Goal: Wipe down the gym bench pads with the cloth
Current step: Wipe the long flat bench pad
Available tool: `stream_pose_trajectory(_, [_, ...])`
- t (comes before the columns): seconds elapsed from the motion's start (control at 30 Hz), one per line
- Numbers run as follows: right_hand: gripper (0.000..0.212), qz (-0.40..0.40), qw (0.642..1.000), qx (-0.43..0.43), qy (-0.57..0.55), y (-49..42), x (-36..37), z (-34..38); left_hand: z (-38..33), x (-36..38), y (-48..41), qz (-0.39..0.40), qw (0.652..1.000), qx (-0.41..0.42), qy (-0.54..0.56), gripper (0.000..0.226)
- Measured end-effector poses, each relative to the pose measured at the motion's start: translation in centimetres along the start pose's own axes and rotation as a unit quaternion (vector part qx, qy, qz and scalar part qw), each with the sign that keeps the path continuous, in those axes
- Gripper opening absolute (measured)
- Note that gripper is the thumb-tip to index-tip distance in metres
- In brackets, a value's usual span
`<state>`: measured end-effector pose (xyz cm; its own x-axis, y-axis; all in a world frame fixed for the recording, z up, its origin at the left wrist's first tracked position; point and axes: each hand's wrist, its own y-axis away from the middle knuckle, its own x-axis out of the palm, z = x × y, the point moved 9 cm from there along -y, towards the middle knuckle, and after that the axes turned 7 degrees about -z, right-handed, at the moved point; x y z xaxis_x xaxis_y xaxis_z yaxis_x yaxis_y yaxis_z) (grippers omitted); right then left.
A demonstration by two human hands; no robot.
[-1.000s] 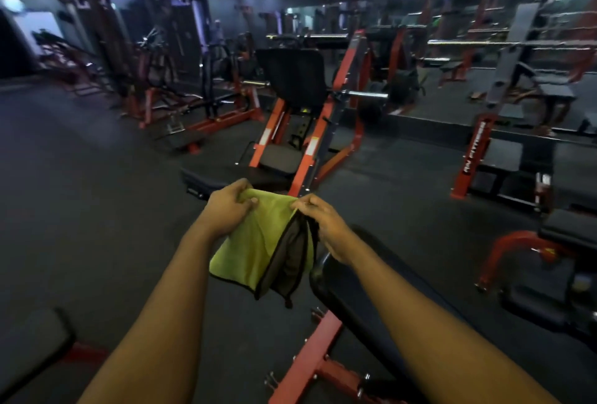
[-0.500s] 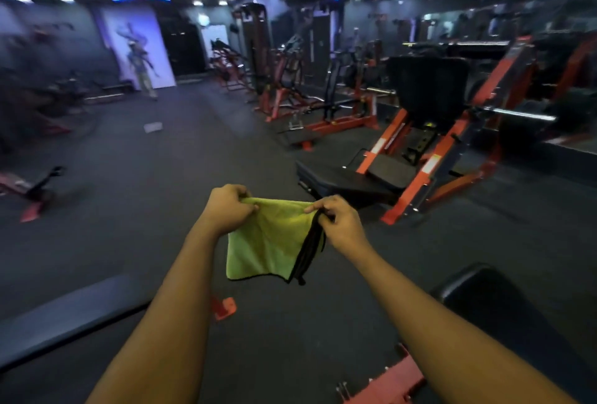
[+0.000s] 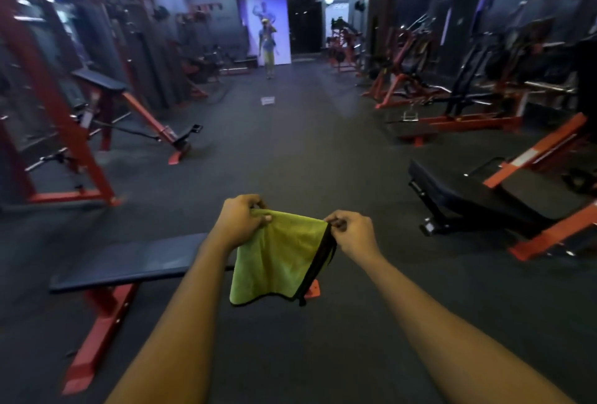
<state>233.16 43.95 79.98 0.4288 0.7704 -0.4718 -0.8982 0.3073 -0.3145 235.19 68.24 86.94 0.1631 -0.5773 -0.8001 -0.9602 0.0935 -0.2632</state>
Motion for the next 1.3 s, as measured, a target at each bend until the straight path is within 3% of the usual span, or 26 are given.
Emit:
stream_pose_trajectory(0.3, [0.021, 0.106, 0.992, 0.07, 0.006, -7.8, 14.6, -6.6, 13.9, 7.9, -7.1, 0.038, 0.991, -0.123, -0.02, 0.025])
stream_pose_trajectory(0.57, [0.03, 0.183, 0.968, 0.161, 0.053, -17.4, 29.5, -20.6, 25.8, 22.1, -17.4, 0.141, 0.963, -0.223, -0.047, 0.025])
stream_pose_trajectory(0.77, [0.029, 0.218, 0.949, 0.205, 0.101, -22.5, 36.7, -30.4, 32.7, 33.0, -23.4, 0.22, 0.944, -0.225, -0.102, 0.022])
stream_pose_trajectory(0.9, [0.019, 0.187, 0.953, 0.211, 0.108, -27.6, 39.9, -33.8, 36.7, 39.0, -29.0, 0.22, 0.951, -0.198, -0.089, 0.024])
stream_pose_trajectory(1.0, [0.019, 0.103, 0.971, 0.184, 0.116, -31.3, 43.3, -36.5, 39.9, 44.1, -34.4, 0.183, 0.968, -0.157, -0.062, 0.021])
stream_pose_trajectory(1.07, [0.037, 0.079, 0.972, 0.141, 0.171, -31.5, 47.7, -38.6, 43.0, 48.3, -37.3, 0.173, 0.975, -0.126, -0.056, 0.019])
stream_pose_trajectory(1.2, [0.095, 0.231, 0.914, 0.079, 0.324, -25.0, 57.9, -42.4, 51.1, 52.6, -40.6, 0.146, 0.975, -0.129, -0.105, 0.034])
stream_pose_trajectory(1.3, [0.102, 0.197, 0.908, 0.082, 0.361, -22.2, 59.8, -44.2, 55.9, 53.2, -43.0, 0.141, 0.974, -0.12, -0.134, 0.041])
